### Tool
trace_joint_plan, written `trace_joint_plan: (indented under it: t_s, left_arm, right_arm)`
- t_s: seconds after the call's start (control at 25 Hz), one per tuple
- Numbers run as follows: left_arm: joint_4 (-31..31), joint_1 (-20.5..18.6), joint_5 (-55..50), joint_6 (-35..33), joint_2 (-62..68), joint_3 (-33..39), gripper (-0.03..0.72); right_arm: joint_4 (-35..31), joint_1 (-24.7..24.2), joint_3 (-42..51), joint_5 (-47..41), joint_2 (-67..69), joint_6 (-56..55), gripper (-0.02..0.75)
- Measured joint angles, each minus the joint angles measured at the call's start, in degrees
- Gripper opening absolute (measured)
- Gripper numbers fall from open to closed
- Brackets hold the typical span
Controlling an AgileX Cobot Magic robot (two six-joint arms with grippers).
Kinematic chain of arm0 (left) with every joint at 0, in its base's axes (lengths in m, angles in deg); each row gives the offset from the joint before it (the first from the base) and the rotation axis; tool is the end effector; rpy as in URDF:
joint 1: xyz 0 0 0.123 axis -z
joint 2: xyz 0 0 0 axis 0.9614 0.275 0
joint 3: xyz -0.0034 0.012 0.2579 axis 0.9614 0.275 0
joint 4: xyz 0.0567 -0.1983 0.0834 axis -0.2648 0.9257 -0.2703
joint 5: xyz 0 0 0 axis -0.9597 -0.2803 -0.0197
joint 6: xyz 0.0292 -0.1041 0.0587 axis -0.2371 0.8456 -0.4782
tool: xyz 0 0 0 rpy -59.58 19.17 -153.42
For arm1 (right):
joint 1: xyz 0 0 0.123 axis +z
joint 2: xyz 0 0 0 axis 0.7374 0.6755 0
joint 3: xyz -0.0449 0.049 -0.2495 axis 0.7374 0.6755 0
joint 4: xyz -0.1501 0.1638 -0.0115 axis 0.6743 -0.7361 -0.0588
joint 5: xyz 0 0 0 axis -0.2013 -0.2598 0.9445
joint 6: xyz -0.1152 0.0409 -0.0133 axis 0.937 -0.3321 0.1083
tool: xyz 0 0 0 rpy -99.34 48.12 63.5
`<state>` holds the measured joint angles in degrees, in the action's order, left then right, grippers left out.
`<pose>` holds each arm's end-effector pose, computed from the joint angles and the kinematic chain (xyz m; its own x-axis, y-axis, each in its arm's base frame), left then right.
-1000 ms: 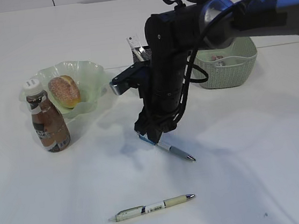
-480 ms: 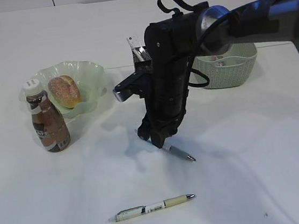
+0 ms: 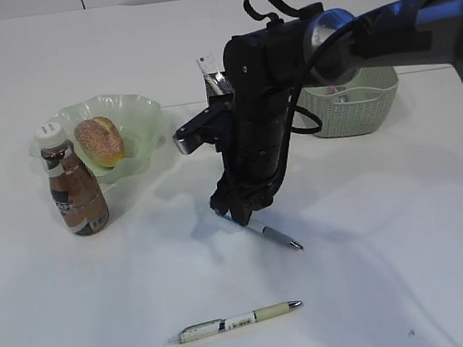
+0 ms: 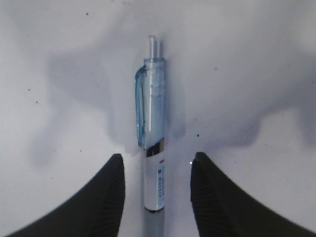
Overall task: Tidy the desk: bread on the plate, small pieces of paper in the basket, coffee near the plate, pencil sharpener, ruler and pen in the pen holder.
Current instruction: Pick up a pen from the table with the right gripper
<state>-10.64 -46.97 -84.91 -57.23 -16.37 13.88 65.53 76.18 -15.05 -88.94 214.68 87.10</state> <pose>0.1796 -0.0649 0.3621 -0.7581 0.2264 -0.6116 0.2349 0.9697 0.0678 0.3690 0.2134 0.1051 -0.6815 -0.7156 -0.1531 -0.7277 0.6848 0.0383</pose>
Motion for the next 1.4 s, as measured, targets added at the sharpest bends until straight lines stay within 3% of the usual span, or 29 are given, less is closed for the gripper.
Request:
trace_joint_plan:
  t_s: [1.4]
  left_arm:
    - [0.0, 0.0, 0.0, 0.0, 0.0, 0.0, 0.268]
  right_arm:
    - [-1.6, 0.0, 0.0, 0.0, 1.0, -0.1, 0.361]
